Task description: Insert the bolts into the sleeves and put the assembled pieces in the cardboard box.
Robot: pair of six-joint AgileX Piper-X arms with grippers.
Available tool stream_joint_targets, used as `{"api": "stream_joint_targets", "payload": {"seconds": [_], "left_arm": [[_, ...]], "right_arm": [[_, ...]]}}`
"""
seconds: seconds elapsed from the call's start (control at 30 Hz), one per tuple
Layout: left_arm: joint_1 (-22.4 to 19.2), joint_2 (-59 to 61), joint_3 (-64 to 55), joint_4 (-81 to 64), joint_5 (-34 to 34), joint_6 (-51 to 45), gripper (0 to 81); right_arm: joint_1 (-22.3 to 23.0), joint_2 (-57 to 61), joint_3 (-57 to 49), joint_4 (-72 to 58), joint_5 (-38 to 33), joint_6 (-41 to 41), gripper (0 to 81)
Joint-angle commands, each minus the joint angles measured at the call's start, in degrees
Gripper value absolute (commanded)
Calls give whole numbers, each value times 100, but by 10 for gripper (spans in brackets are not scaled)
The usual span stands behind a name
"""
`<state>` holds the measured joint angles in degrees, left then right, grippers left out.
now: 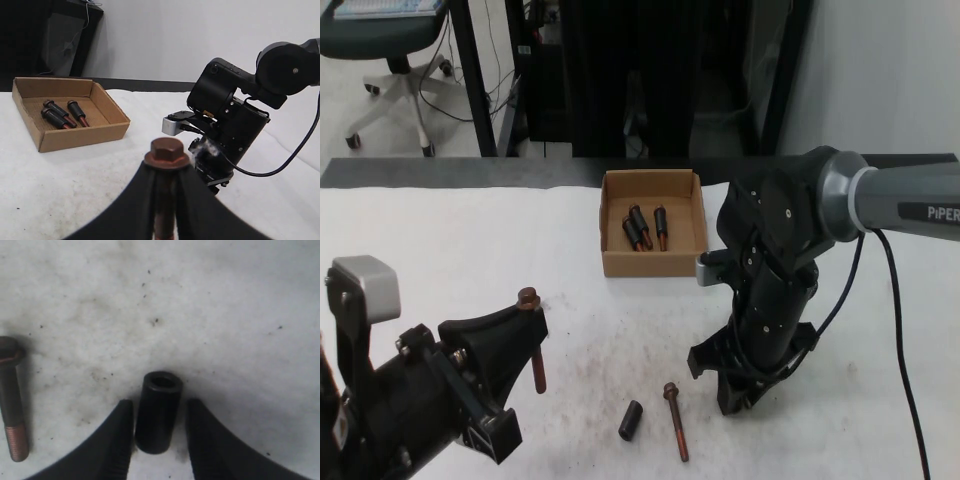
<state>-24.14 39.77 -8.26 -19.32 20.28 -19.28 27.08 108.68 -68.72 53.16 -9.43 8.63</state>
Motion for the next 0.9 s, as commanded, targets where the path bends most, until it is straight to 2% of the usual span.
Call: {"api": "stream_joint_targets", "payload": {"seconds": [0.0,0.37,0.6,0.87], "left_arm": [[-4,-54,-32,-58,-49,2,4],[-4,-54,-32,-59,-142,2,4],[-4,-54,-32,-59,-142,2,4],[-4,-54,-32,-59,-142,2,4]], "right_arm": [[34,122,-31,-255,-77,-98,339],[34,122,-191,-316,-77,-98,339],[34,122,-189,-12,44,-598,339],[34,122,-189,-2,56,-726,339]]}}
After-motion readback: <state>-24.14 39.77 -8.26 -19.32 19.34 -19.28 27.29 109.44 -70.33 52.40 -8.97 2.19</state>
